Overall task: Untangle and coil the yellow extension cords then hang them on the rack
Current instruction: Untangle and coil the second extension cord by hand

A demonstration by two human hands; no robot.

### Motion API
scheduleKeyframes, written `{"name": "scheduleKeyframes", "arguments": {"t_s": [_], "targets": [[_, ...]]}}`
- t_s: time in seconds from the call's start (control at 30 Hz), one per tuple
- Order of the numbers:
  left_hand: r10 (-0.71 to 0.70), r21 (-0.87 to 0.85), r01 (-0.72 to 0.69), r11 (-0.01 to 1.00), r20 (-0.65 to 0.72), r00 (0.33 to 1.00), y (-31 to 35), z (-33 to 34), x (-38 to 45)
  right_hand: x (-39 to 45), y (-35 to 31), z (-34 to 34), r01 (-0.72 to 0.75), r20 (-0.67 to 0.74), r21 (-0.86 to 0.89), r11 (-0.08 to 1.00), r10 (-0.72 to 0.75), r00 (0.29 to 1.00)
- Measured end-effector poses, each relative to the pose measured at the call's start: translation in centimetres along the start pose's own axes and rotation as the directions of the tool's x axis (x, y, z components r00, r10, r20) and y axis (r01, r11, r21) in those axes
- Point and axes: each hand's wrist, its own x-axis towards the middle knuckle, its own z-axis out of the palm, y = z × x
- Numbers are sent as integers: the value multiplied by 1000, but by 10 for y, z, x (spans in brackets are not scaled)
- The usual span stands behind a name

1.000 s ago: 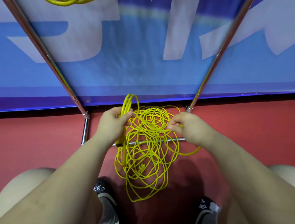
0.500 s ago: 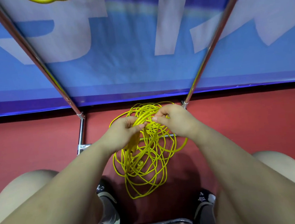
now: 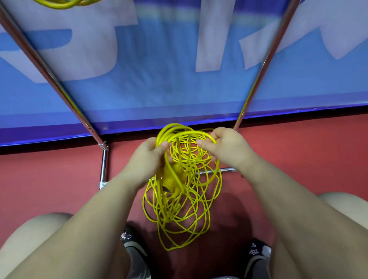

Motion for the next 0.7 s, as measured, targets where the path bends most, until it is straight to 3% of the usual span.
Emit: {"name": "scheduleKeyframes", "arguments": {"t_s": [0.1,0.2,0.33,0.53,0.63,0.7], "targets": [[-57,-191,38,981,-97,994,1,-7,4,1,1,2,-82,90,230,970,62,994],[-102,-296,60,953,-131,986,3,-8,6,0,-1,2,-84,118,314,946,49,992],[-121,-425,43,904,-158,980,9,-12,9,-1,-2,3,-68,171,244,967,27,985],[-130,-580,31,814,-131,983,14,-25,12,-6,4,10,-61,417,31,998,43,908],[-137,-582,8,813,-179,974,14,-30,12,-3,12,7,-1,304,27,1000,-7,953],[-131,-504,-5,863,-234,963,14,-32,13,-1,14,2,53,134,171,984,-76,988]]}}
